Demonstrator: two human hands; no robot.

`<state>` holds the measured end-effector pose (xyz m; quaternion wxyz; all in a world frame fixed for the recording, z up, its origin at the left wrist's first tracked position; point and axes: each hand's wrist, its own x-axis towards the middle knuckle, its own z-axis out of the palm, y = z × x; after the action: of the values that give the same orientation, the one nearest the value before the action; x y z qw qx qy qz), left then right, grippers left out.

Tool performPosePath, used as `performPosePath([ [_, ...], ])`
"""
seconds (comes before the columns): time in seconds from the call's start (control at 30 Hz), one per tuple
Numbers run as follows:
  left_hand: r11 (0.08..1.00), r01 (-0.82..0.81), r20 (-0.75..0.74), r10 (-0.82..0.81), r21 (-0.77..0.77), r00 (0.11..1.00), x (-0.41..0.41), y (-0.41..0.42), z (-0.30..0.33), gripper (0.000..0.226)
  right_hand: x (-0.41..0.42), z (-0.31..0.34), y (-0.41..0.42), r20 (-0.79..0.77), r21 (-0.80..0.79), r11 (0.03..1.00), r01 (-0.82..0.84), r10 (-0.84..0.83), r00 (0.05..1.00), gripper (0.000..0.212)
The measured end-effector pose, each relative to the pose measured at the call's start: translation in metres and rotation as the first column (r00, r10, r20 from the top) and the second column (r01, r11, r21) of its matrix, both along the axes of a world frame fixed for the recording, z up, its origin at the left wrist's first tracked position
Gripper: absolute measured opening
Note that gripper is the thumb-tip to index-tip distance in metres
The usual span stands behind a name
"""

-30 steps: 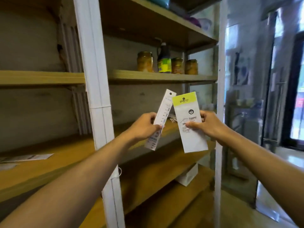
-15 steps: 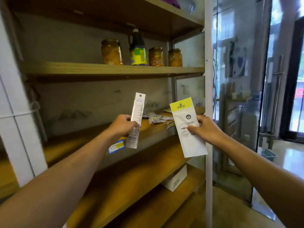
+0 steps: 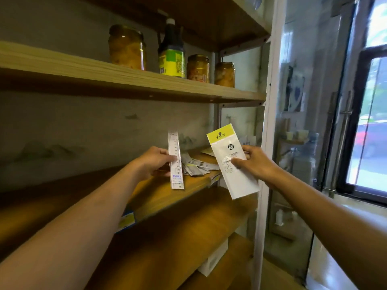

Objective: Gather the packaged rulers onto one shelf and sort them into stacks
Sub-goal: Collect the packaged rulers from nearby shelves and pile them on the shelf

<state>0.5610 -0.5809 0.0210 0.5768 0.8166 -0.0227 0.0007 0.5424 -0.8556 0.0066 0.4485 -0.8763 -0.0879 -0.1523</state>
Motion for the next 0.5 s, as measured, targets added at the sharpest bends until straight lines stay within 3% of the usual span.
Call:
performPosePath([
  [0.17,1.0,0.015,-0.04,-0.015,0.021,0.999,0.041,-0.014,0.004,0.021,0.046,0.006,-0.007,0.021,-0.006,1.0,0.005,-0.005,1.0,0.046],
  [0.33,0.995,-0.074,-0.026,0.076,0.073,0.997,0.082,-0.042,-0.003,0.028,0.104,0.016,-0.015,0.057,0.044,0.998,-0.051,0.049,0.997,0.048],
  [0.4,0.978,-0.136,0.006,0.137,0.161,0.991,0.097,-0.051,-0.007,0.028,0.13,0.019,-0.018,0.052,0.047,0.993,-0.111,0.109,0.993,0.049],
  [0.5,0.855,-0.215,0.072,0.206,0.472,0.976,0.112,-0.059,-0.011,0.028,0.171,0.021,-0.026,0.049,0.046,0.979,-0.197,0.195,0.98,0.051],
])
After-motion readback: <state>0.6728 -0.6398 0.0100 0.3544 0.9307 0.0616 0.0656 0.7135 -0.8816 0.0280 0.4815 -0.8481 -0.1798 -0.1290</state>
